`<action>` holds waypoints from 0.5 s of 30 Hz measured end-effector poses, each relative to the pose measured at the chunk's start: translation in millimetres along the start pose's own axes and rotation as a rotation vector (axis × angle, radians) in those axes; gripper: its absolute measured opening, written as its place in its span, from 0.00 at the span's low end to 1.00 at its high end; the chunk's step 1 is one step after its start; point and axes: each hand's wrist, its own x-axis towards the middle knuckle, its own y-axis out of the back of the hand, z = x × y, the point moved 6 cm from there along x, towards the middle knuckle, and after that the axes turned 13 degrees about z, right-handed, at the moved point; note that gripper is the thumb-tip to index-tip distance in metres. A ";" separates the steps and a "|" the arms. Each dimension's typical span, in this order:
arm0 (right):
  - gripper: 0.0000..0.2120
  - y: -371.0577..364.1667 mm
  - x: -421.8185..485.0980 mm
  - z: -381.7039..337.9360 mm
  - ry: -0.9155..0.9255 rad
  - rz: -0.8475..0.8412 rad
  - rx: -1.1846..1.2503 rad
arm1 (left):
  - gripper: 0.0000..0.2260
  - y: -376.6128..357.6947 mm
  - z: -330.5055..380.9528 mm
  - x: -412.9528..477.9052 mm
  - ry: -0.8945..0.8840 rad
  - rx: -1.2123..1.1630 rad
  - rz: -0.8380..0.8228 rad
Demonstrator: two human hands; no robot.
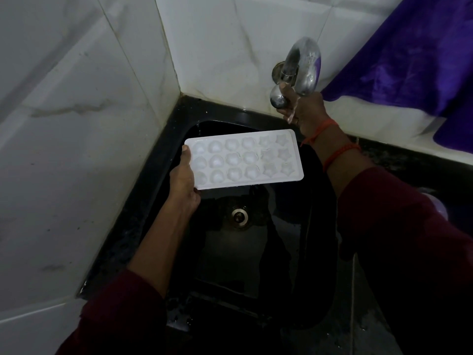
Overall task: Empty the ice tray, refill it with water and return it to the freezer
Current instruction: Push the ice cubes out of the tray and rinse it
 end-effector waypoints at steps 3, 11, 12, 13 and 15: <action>0.15 0.4 4.4 1.5 0.010 0.028 -0.022 | 0.24 -0.5 0.8 0.4 -0.001 -0.006 0.003; 0.08 -1.4 11.3 7.5 0.109 0.033 -0.077 | 0.22 -1.6 3.6 1.3 -0.011 -0.025 0.030; 0.07 -2.5 10.4 8.1 0.129 0.024 -0.079 | 0.22 -1.5 3.3 1.6 -0.010 -0.025 0.032; 0.07 -3.7 9.5 9.4 0.151 0.012 -0.092 | 0.23 -1.4 2.7 1.8 -0.008 -0.024 0.032; 0.14 -3.8 4.7 13.3 0.207 0.002 -0.172 | 0.23 -2.6 1.1 2.5 -0.006 -0.021 0.026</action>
